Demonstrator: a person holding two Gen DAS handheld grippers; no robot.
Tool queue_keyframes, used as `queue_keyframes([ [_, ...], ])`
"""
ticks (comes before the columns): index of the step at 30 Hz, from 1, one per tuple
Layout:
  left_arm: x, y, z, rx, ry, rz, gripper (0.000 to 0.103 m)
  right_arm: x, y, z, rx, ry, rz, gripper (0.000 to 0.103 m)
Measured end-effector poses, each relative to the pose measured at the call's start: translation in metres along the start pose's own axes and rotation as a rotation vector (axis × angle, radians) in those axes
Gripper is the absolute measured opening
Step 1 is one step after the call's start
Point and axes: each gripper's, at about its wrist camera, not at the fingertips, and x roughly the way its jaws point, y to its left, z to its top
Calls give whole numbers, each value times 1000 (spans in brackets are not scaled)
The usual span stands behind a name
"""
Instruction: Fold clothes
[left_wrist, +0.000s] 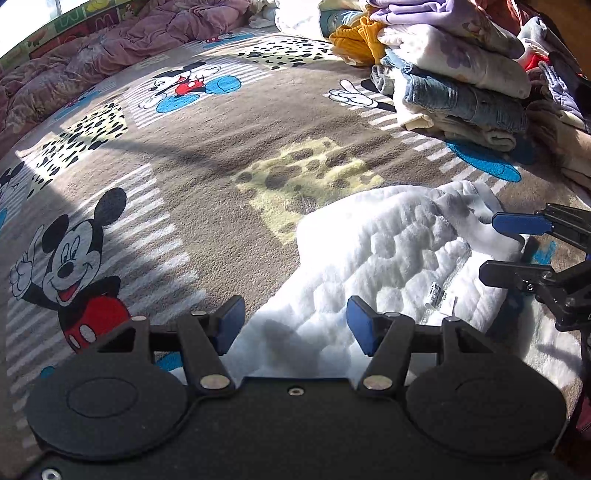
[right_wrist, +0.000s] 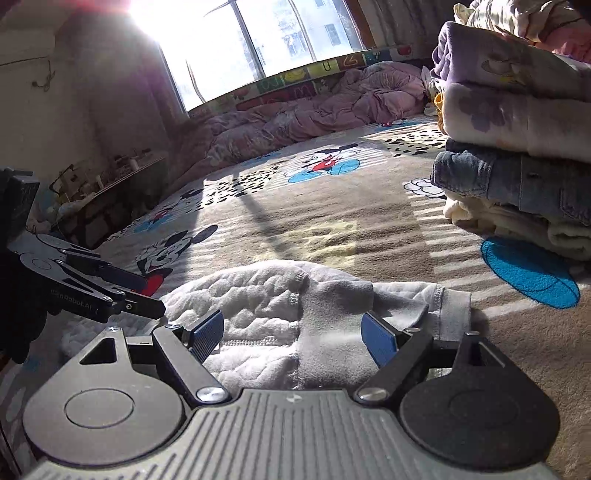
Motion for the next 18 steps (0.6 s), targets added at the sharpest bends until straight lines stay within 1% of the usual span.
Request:
queue_keyframes([
  [1, 3, -2, 2, 0, 7, -11, 60, 3, 3, -1, -16, 15, 4, 79],
  [2, 7, -6, 1, 10, 28, -25, 52, 6, 6, -2, -32, 31, 7, 78],
  [3, 11, -10, 1, 21, 50, -39, 41, 8, 8, -4, -43, 46, 6, 77],
  [4, 10, -19, 0, 75, 54, -38, 20, 9, 9, -5, -50, 60, 3, 77],
  [5, 10, -27, -2, 130, 56, -38, 12, 11, 10, -7, -57, 75, -1, 77],
  [6, 9, -36, -4, 186, 59, -37, 7, 11, 10, -9, -62, 82, -6, 76],
  [9, -5, -44, -8, 226, 51, -54, 3, 6, 10, -15, -64, 83, -13, 76],
  [12, -23, -52, -19, 285, 36, -75, 2, -6, 3, -17, 0, 68, 25, 75],
  [15, -42, -63, -35, 349, 25, -97, 1, -20, -11, -18, 111, 45, 82, 75],
  [18, -60, -77, -51, 399, 8, -113, 1, -35, -31, -20, 274, 18, 163, 76],
])
